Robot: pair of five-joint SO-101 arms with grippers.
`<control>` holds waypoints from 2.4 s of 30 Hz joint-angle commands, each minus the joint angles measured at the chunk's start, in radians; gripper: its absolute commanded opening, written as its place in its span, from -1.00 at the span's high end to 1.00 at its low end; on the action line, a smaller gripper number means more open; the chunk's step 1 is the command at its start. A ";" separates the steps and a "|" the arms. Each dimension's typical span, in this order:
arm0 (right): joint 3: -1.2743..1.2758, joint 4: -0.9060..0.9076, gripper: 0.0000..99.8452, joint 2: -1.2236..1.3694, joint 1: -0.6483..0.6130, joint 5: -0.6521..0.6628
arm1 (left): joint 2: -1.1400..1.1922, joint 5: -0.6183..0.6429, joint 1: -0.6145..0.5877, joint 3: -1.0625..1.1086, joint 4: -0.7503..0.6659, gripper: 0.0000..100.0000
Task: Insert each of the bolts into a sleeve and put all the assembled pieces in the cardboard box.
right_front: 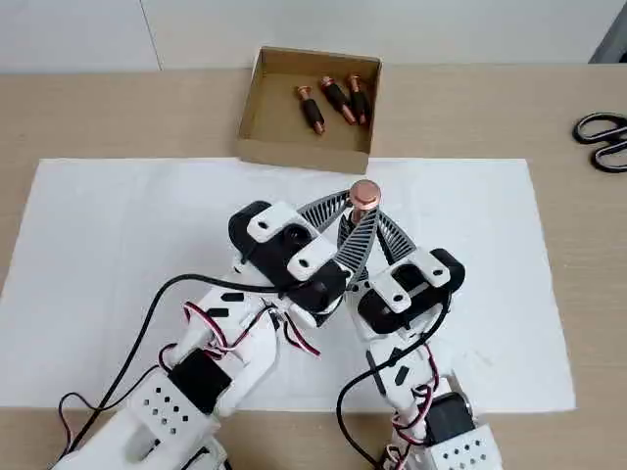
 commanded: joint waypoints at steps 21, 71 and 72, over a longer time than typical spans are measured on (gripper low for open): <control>0.005 -0.002 0.99 -0.019 -0.004 0.005 | -0.003 -0.002 0.003 -0.016 -0.126 0.99; 0.005 -0.001 0.99 -0.019 0.001 0.005 | -0.132 -0.038 -0.262 -0.259 0.318 0.44; 0.005 -0.001 0.99 -0.019 0.001 0.005 | -0.167 -0.038 -0.279 -0.255 0.321 0.47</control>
